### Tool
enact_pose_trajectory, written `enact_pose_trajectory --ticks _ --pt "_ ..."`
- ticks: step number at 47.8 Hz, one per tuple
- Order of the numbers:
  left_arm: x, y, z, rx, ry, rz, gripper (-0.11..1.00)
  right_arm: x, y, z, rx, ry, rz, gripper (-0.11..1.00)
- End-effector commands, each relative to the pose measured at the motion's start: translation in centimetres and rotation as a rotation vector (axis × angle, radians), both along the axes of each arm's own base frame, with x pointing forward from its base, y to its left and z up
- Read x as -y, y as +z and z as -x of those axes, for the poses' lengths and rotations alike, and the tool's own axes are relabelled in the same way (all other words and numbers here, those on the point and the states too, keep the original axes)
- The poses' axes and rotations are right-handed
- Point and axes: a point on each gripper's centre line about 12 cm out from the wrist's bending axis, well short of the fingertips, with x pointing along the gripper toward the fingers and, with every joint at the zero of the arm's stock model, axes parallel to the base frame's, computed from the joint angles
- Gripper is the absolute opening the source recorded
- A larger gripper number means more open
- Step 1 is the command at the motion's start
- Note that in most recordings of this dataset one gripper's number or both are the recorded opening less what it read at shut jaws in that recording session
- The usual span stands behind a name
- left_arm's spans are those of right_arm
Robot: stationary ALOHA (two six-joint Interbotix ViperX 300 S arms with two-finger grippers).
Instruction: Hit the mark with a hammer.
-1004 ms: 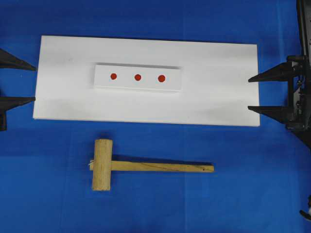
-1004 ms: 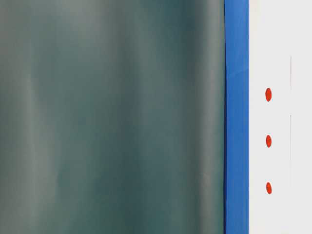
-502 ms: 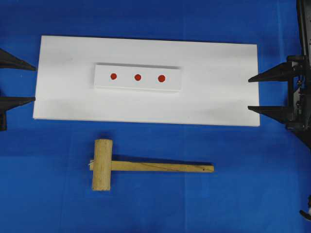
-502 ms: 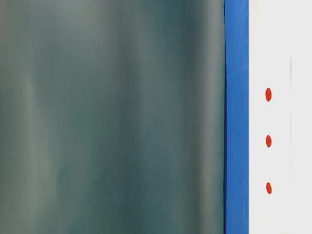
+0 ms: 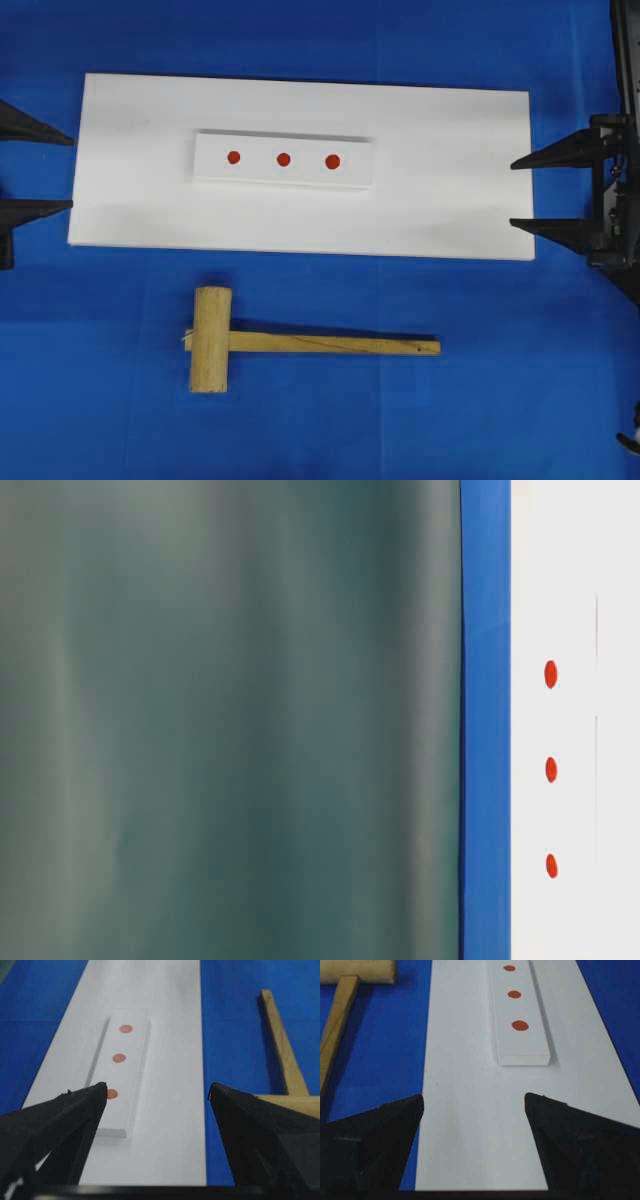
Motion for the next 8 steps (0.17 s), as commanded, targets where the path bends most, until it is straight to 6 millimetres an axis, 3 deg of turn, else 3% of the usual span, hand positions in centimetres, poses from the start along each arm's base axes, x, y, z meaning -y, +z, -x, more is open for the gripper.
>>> enact_pose_trajectory --ticks 1,8 --pt "0.01 0.42 -0.18 0.008 -0.002 -0.001 0.81 0.04 0.48 -0.32 0.006 -0.002 0.004 0.73" --pt "0.01 0.42 -0.18 0.008 -0.002 -0.002 0.81 0.04 0.48 -0.32 0.006 -0.002 0.004 0.73"
